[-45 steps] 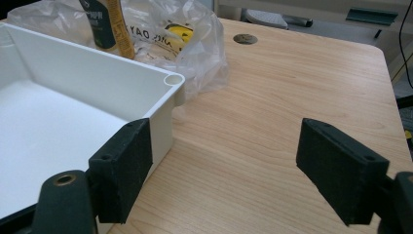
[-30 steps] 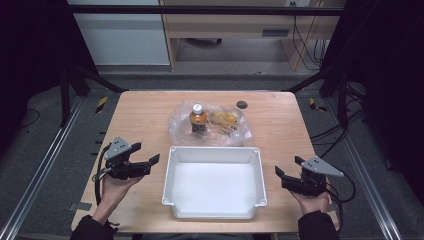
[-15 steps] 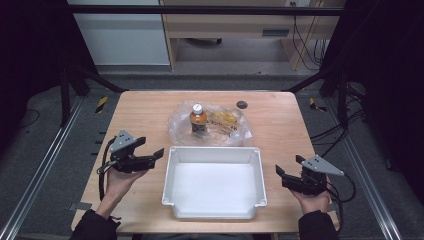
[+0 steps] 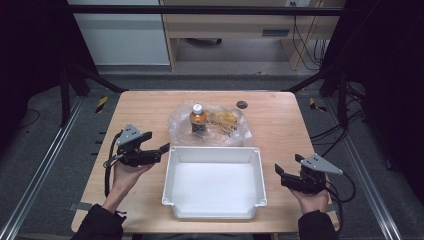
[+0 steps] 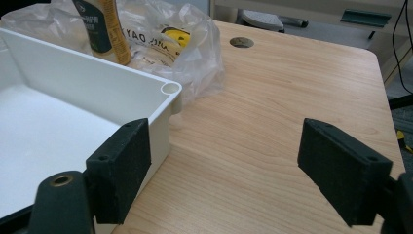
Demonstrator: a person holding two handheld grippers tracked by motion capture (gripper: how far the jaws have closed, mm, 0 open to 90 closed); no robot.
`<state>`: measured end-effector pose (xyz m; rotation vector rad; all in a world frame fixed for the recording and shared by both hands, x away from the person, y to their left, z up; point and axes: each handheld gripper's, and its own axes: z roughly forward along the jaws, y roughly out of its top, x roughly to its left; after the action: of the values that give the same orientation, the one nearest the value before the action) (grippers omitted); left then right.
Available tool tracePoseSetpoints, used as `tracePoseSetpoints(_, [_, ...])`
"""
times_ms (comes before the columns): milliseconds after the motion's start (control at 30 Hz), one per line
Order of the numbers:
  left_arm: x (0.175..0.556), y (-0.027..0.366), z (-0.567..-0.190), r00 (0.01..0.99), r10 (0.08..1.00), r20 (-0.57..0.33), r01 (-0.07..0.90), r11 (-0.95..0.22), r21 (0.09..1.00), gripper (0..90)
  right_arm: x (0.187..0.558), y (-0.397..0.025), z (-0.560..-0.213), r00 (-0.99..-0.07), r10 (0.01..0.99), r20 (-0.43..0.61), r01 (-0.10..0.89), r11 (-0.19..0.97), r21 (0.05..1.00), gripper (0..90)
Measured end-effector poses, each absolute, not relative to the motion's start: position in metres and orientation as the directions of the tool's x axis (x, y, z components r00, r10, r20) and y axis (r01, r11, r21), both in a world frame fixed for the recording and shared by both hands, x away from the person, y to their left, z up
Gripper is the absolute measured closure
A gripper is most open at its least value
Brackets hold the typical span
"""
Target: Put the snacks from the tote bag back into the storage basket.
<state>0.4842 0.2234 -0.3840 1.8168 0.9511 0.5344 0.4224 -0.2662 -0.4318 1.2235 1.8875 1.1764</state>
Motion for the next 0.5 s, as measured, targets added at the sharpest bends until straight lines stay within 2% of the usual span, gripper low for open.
tracePoseSetpoints(500, [0.494,0.210,-0.383,0.601,0.798,-0.035,0.365,-0.236,0.901,21.9,0.424,-0.265,-0.431,-0.400,0.916,-0.017,0.390,0.187,0.902,20.0])
